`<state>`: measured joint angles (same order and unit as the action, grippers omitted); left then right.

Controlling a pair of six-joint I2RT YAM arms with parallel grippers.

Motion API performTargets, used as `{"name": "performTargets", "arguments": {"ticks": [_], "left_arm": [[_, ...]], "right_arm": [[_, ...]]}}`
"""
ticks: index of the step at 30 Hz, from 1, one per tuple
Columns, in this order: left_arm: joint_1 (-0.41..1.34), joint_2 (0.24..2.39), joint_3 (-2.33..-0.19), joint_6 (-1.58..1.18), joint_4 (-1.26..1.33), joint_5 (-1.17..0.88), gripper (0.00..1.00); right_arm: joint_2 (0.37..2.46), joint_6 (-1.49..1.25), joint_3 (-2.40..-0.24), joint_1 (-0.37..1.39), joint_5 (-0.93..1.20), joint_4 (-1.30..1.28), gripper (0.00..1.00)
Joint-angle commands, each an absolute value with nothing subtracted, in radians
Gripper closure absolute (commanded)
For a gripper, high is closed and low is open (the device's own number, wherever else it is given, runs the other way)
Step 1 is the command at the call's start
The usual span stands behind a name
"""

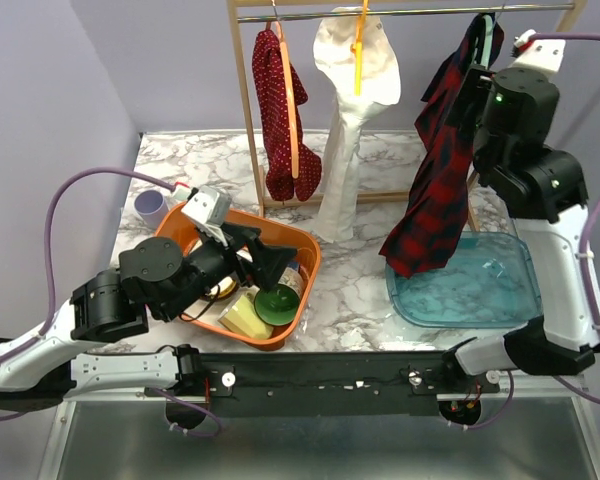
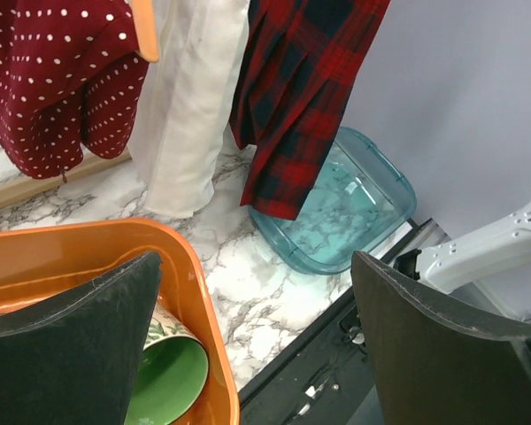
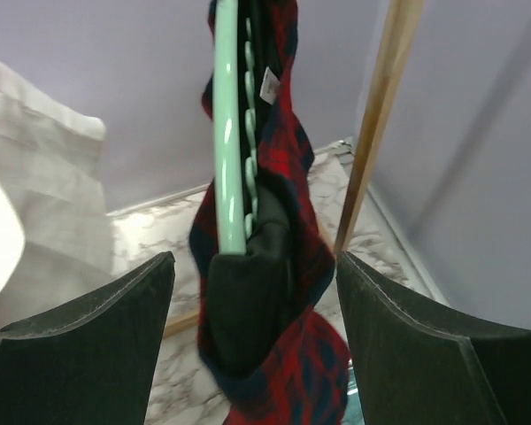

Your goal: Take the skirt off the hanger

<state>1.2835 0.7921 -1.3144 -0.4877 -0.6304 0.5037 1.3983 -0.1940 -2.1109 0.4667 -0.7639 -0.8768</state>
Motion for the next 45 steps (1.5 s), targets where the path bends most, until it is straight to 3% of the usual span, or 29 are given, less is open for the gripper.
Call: {"name": "performTargets", "arguments": {"ticks": [1,5,11,14,18,27,36,45], "left_arm": [[1.287,0.752,-1.279,-0.515,-0.632,0.511,0.01],[1.287,0.733,-1.259,-0.520,-0.629,0.526,0.01],[1.287,0.742,-1.262,-0.518,-0.630,0.528,0.01],[1.287,0.747,-1.262,-0.518,-0.627,0.525,0.01],[1.287,0.755,-1.267,-0.518,-0.626,0.520,0.01],[1.285,0.772,-1.275,-0.509,-0.615,0.505,0.01],[1.287,0.770,-1.276,-0.488,-0.609,0.515,0.01],[1.287,0.769,-1.285,-0.471,-0.604,0.514,0.01]], "right_arm": [[1.460,-0.114,-2.103,0.408,-0.818,-0.752,0.20],[1.506,-0.098,-2.106,0.382,-0.746,-0.703,0.22],[1.565,-0.084,-2.141,0.367,-0.746,-0.672,0.38],[1.560,-0.057,-2.137,0.362,-0.733,-0.638,0.57],[1.523,0.020,-2.137,0.364,-0.744,-0.527,0.99],[1.401,0.244,-2.072,0.360,-0.603,-0.209,0.99],[1.382,0.169,-2.184,0.362,-0.505,-0.305,0.99],[1.295,0.143,-1.991,0.362,-0.545,-0.322,0.99]]}}
